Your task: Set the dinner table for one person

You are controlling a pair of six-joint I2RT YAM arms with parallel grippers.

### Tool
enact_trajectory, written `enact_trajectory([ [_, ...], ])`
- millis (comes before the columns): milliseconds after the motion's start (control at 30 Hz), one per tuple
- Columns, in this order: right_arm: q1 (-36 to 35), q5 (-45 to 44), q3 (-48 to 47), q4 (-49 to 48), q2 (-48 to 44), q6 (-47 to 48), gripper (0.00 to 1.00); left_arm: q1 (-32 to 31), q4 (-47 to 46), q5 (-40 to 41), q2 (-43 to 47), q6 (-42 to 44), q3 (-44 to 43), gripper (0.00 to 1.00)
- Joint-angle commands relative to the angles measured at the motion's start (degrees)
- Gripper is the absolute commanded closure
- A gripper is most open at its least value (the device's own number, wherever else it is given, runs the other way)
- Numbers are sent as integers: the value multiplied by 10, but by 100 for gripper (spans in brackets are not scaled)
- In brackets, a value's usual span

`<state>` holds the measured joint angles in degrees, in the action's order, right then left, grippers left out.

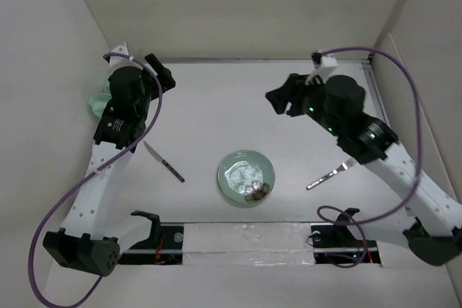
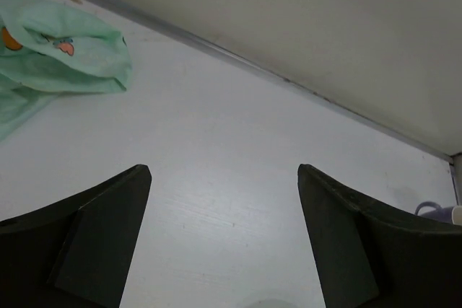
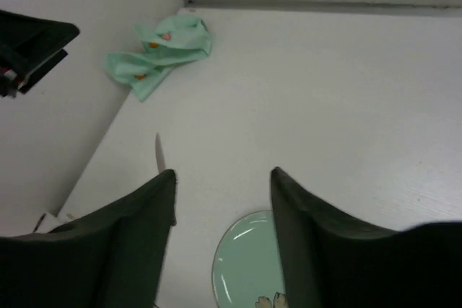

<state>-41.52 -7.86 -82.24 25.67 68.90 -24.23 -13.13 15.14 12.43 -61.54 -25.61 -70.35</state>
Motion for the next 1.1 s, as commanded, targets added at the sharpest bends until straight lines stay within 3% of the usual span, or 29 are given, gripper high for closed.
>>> enact_trajectory([
  [0,12,6,77,-13,-74,-12,45,1,-19,51,-43,15,-42,19],
  [33,22,6,109,-11,-106,-17,55,1,-18,55,-53,20,-46,21],
  [67,28,10,125,-8,-119,-20,81,1,-20,59,-66,23,-50,27],
  [133,39,14,146,-2,-136,-32,100,6,-27,53,-105,23,-66,38],
  [167,51,20,156,7,-143,-32,100,6,-27,48,-123,12,-78,59],
  [233,60,23,159,15,-146,-32,100,22,-24,15,-165,1,-117,82],
  [267,69,22,159,24,-148,-32,100,28,-23,11,-178,-7,-132,98],
  [300,69,20,158,28,-150,-32,100,36,-22,22,-204,-13,-157,100],
  [433,80,18,179,38,-170,-33,100,155,-3,-22,-282,-63,-199,100],
  [500,86,39,199,45,-184,-38,100,195,35,-2,-347,-85,-231,85],
  [600,86,51,208,48,-186,-41,100,215,39,22,-378,-88,-233,76],
  [667,91,64,216,51,-186,-43,100,230,19,30,-393,-77,-224,61],
  [733,91,72,220,49,-183,-44,100,241,10,32,-421,-81,-228,55],
  [767,91,74,220,49,-178,-44,100,247,2,31,-442,-81,-233,47],
  [967,85,111,220,56,-152,-45,97,247,-32,24,-507,-80,-264,31],
  [1067,78,108,221,55,-147,-56,95,253,-38,24,-545,-85,-292,28],
])
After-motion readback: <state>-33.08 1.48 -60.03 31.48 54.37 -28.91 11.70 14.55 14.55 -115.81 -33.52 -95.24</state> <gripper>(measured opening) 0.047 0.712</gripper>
